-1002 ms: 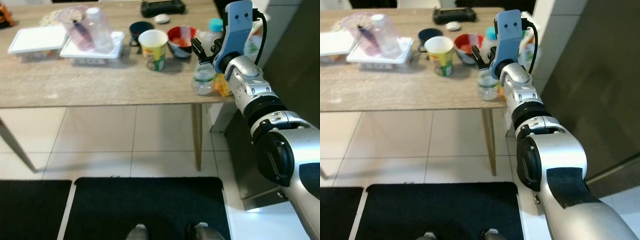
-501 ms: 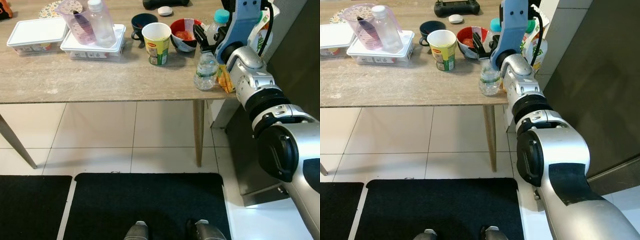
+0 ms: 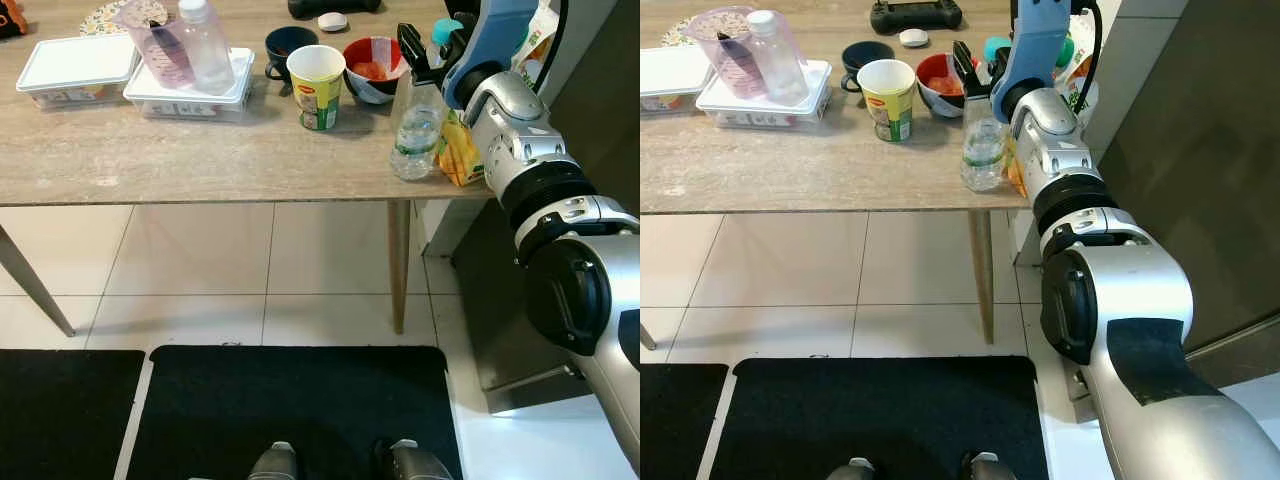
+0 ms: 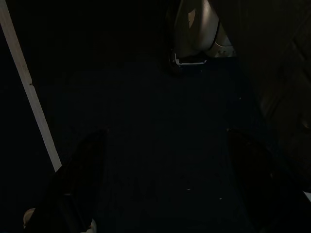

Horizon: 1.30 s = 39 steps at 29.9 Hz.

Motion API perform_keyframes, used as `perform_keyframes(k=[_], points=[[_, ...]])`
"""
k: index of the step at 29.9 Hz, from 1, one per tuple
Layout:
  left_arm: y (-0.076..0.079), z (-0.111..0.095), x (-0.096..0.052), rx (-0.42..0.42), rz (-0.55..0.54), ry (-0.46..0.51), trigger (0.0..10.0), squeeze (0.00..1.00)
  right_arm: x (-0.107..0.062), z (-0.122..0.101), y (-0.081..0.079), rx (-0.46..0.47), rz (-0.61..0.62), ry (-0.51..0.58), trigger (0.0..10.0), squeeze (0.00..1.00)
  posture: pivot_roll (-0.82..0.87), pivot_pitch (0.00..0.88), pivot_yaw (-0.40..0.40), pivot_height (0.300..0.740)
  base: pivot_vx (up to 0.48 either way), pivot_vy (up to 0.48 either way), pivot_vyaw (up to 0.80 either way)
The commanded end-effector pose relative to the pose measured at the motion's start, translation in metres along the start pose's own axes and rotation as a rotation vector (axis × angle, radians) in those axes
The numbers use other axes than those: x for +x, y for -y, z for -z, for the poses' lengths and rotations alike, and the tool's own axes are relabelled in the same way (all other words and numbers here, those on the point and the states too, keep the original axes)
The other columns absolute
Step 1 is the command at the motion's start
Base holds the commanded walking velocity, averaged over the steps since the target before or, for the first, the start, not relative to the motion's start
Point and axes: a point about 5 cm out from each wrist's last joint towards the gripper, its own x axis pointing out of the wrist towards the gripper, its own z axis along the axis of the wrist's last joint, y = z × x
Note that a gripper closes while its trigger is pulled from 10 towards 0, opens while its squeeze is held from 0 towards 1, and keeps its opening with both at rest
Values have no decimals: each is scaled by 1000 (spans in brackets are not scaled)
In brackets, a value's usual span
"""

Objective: Restocking fridge

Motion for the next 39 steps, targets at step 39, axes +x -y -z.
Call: perform_keyframes(k=[39], points=[[22,-48,25,-31,28,-25,10000,0,-115,155,-82,93,-1033,-324,0,0,7,0,-25,740,0,0,0]])
